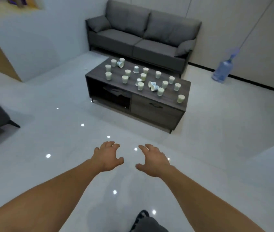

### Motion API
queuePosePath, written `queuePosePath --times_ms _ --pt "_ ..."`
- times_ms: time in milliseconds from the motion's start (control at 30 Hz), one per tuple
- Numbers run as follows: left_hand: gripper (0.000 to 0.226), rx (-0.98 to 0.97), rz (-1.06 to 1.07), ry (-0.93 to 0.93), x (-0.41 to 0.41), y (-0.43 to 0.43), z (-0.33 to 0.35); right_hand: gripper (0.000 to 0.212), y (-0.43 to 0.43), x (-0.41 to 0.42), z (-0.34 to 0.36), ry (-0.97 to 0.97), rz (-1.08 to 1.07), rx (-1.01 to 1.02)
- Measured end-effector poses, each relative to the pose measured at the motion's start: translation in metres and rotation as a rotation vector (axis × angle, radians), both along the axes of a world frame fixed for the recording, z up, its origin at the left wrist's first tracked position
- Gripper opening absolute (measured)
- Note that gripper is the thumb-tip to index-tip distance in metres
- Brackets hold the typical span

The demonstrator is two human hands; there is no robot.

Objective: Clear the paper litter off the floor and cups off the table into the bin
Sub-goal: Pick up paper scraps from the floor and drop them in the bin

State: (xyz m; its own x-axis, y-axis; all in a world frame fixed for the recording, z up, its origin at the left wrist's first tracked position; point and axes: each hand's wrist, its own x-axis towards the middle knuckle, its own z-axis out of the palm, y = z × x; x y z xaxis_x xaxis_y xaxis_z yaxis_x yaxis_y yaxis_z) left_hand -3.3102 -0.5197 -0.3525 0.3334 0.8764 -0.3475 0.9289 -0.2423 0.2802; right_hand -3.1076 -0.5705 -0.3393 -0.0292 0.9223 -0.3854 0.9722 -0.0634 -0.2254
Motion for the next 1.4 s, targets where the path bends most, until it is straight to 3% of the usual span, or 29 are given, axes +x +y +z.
queuePosePath --times_ms 433,733,1400 --pt "0.071 -0.01 0.424 0.056 -0.137 0.188 0.014 0.084 0.283 -0.129 -0.011 0.016 0.435 0.009" --pt "0.071 -0.053 0.598 -0.009 -0.198 0.299 0.006 0.083 0.429 -0.196 -0.016 -0.037 0.584 -0.016" --pt "0.072 -0.042 0.499 -0.029 -0.401 0.711 -0.012 0.081 0.813 -0.388 -0.035 -0.066 0.475 -0.012"
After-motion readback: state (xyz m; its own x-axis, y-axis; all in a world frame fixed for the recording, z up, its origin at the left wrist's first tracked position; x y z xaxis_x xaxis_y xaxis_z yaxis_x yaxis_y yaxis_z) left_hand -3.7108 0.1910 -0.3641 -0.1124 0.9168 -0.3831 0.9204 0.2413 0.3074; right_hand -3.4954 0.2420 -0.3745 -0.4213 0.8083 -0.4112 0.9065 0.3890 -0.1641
